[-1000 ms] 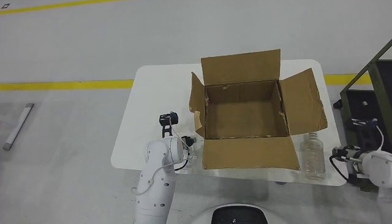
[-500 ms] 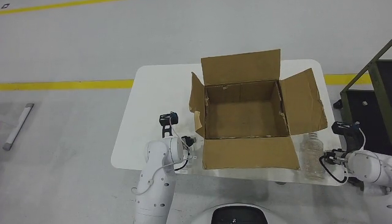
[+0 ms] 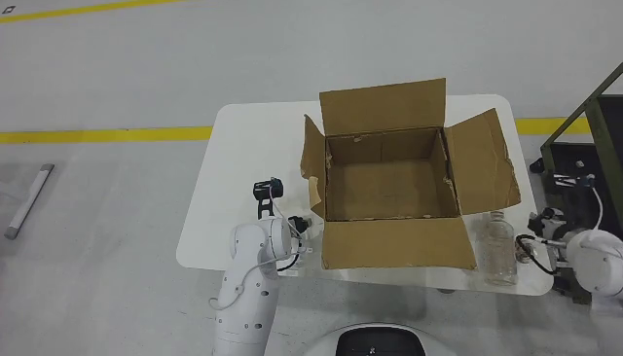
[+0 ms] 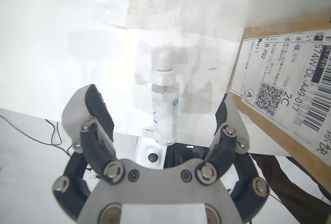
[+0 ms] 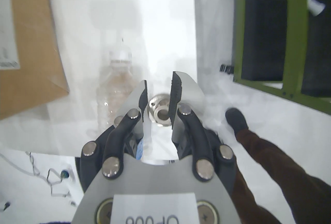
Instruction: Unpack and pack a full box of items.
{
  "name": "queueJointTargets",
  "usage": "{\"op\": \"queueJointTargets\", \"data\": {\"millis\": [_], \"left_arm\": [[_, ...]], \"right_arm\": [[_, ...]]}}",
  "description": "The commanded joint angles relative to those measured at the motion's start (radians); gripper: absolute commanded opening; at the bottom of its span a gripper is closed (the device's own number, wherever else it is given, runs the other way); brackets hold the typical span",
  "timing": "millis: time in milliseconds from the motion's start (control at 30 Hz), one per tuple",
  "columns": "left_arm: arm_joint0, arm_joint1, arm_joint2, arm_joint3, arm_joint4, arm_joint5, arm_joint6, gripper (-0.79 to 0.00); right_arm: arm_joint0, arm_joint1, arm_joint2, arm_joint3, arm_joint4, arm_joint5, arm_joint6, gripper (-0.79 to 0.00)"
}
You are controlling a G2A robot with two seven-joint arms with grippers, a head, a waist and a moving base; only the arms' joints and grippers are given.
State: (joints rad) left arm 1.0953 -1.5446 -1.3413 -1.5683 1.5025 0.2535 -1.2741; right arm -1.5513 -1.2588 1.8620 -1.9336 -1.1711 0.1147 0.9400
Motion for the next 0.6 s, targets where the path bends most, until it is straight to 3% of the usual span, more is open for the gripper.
{"op": "queueJointTargets", "data": {"millis": [0,133,300,467,567], "left_arm": [[0.000,0.000,0.000,0.000,0.000,0.000,0.000,0.000],[0.000,0.000,0.000,0.000,0.000,0.000,0.000,0.000],[0.000,0.000,0.000,0.000,0.000,0.000,0.000,0.000],[0.000,0.000,0.000,0.000,0.000,0.000,0.000,0.000],[0.000,0.000,0.000,0.000,0.000,0.000,0.000,0.000]], "right_arm": [[-0.048,0.001,0.013,-0.059,-0.074,-0.009,-0.136,-0.785],[-0.109,-0.006,0.029,-0.141,-0.065,0.016,-0.297,-0.785],[-0.143,-0.011,0.047,-0.257,-0.027,0.026,-0.406,-0.785],[-0.122,-0.012,0.031,-0.338,-0.002,-0.006,-0.453,-0.785],[-0.084,-0.008,0.007,-0.352,-0.009,-0.043,-0.422,-0.785]]}}
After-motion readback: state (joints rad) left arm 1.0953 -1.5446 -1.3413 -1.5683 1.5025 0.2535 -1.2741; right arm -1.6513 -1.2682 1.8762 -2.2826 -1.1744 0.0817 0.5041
